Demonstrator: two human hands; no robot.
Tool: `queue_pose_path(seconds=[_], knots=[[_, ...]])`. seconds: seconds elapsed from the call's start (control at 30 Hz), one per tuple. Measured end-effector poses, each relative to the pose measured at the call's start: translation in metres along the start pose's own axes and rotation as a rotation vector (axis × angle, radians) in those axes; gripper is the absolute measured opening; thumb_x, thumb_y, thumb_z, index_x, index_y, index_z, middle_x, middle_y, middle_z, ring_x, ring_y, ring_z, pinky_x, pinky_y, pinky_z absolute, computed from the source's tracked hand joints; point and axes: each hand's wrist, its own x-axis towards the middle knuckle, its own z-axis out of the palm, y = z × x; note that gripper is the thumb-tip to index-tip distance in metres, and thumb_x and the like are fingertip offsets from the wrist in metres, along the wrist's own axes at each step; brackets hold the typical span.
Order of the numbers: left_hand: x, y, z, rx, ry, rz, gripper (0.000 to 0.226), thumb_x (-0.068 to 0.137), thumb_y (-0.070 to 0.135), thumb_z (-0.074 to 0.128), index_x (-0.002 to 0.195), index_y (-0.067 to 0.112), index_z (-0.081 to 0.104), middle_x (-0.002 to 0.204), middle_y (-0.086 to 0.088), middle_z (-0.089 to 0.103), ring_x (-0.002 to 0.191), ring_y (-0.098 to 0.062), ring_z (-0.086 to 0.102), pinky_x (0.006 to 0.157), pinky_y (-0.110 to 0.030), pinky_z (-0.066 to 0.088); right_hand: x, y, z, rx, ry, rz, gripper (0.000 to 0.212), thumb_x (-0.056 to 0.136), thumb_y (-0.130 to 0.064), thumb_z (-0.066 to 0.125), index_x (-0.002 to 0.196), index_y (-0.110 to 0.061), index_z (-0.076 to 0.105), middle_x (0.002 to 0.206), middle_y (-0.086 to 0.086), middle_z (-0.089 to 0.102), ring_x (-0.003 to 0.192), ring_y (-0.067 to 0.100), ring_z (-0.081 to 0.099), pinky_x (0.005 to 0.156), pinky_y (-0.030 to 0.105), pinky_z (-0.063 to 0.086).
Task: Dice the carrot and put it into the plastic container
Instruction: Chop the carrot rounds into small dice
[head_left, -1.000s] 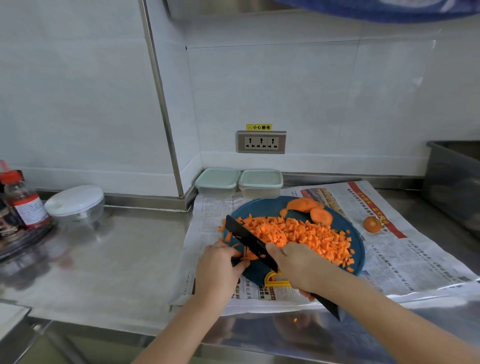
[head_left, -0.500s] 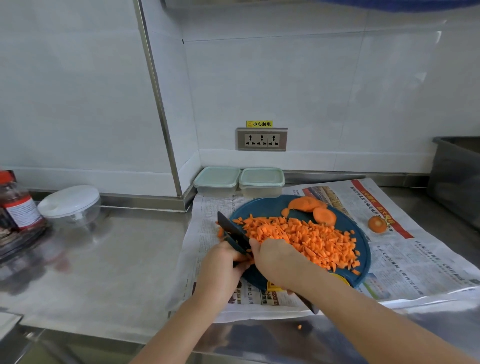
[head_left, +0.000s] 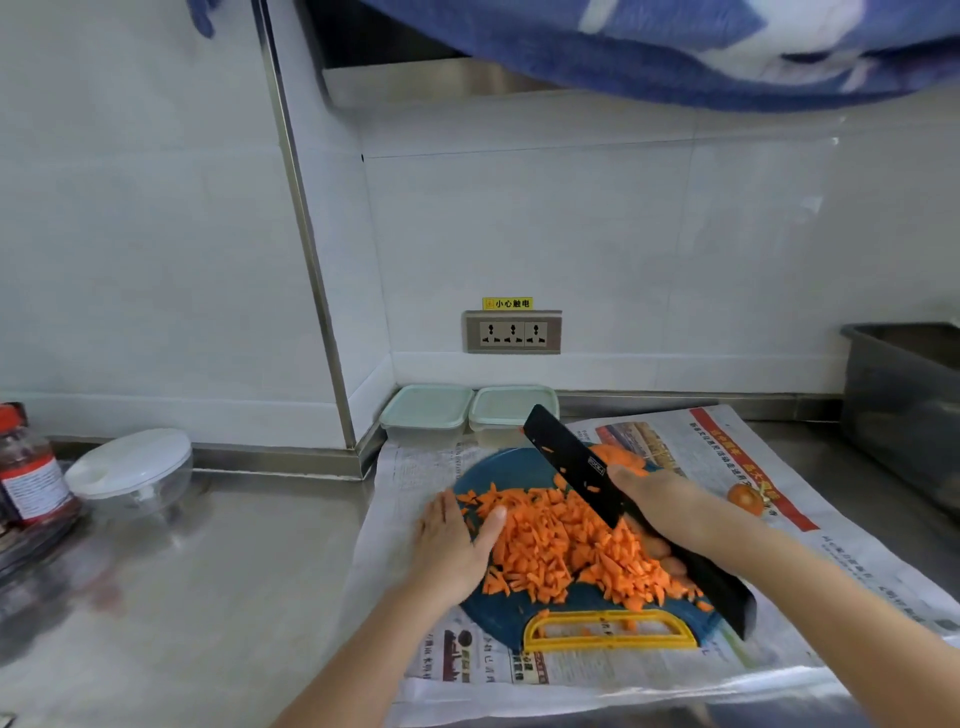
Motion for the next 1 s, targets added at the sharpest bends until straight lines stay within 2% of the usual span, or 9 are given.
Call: queue_pose_path(seconds=[0.13,0.23,0.33,0.4,0.47,0.57,0.67,0.83,1.0], knots=[[-0.002,0.019,0.016,-0.114,-0.039,0.111,0.09,0.084,0.074,0.016,0.154,0.019,0.002,0.161,-0.003,0.005,0.147,-0.024,0.004,0.119,-0.046,0.01,-0.004,0.004,-0.012,0.002,-0.03,-0.006,0.059,0.1,-0.053,0.026,0.063,-0.012,0.046,0.042,0.0,0.046,0.036,0.016,0.041,0.042,0.022,0.038],[-0.013,0.031,0.017,-0.268,-0.073,0.211,0.075,0.091,0.064,0.022,0.153,0.023,0.011,0.159,0.004,0.015,0.146,-0.017,0.015,0.117,-0.037,0.014,0.0,0.011,-0.012,-0.025,-0.024,-0.049,0.059,0.101,-0.052,0.025,0.062,-0.012,0.046,0.042,-0.001,0.047,0.034,0.014,0.042,0.039,0.021,0.039],[-0.006,0.028,0.004,-0.236,0.131,0.23,0.059,0.1,0.047,0.027,0.152,0.02,0.015,0.158,0.002,0.018,0.145,-0.016,0.017,0.116,-0.034,0.017,0.004,0.019,-0.014,-0.026,-0.023,-0.067,0.059,0.101,-0.052,0.026,0.064,-0.01,0.048,0.043,0.001,0.048,0.035,0.016,0.043,0.041,0.023,0.042],[0.008,0.013,-0.01,-0.184,0.236,0.152,0.052,0.103,0.033,0.033,0.151,0.016,0.021,0.157,-0.004,0.02,0.144,-0.02,0.021,0.115,-0.034,0.019,0.006,0.023,-0.016,-0.018,-0.037,-0.078,0.059,0.1,-0.052,0.027,0.066,-0.01,0.049,0.044,0.002,0.048,0.035,0.018,0.044,0.042,0.026,0.043],[0.019,-0.007,-0.026,-0.133,0.294,0.032,0.047,0.101,0.021,0.041,0.147,0.014,0.033,0.152,-0.008,0.034,0.137,-0.023,0.037,0.111,-0.035,0.03,0.005,0.025,-0.019,-0.017,-0.037,-0.086,0.058,0.1,-0.053,0.027,0.066,-0.01,0.048,0.045,0.002,0.048,0.036,0.018,0.043,0.043,0.027,0.043],[0.022,-0.024,-0.041,-0.096,0.141,-0.035,0.045,0.094,0.02,0.056,0.138,0.014,0.047,0.138,-0.01,0.051,0.121,-0.024,0.052,0.099,-0.033,0.041,0.005,0.029,-0.023,0.0,-0.028,-0.096,0.058,0.1,-0.053,0.028,0.065,-0.011,0.047,0.046,0.002,0.048,0.037,0.018,0.043,0.042,0.025,0.041],[0.018,-0.027,-0.044,-0.102,-0.086,-0.031,0.053,0.084,0.009,0.068,0.134,0.011,0.05,0.128,-0.009,0.053,0.106,-0.021,0.059,0.082,-0.025,0.052,0.008,0.034,-0.024,-0.012,-0.015,-0.12,0.059,0.1,-0.052,0.026,0.062,-0.011,0.045,0.044,0.002,0.049,0.036,0.018,0.043,0.043,0.025,0.041],[0.02,-0.021,-0.049,-0.182,-0.125,-0.107,0.042,0.076,-0.008,0.068,0.114,0.005,0.058,0.098,-0.011,0.062,0.073,-0.015,0.061,0.065,-0.022,0.053,0.013,0.033,-0.017,-0.02,-0.032,-0.157,0.063,0.101,-0.051,0.026,0.057,-0.011,0.045,0.044,0.003,0.049,0.035,0.019,0.044,0.044,0.026,0.042],[0.018,-0.014,-0.055,-0.024,-0.193,-0.128,0.052,0.074,-0.008,0.066,0.12,0.01,0.051,0.085,-0.002,0.062,0.069,-0.01,0.058,0.059,-0.019,0.049,0.016,0.03,-0.017,-0.017,-0.043,-0.183,0.061,0.101,-0.051,0.026,0.06,-0.01,0.046,0.043,0.003,0.049,0.034,0.018,0.043,0.038,0.023,0.04]])
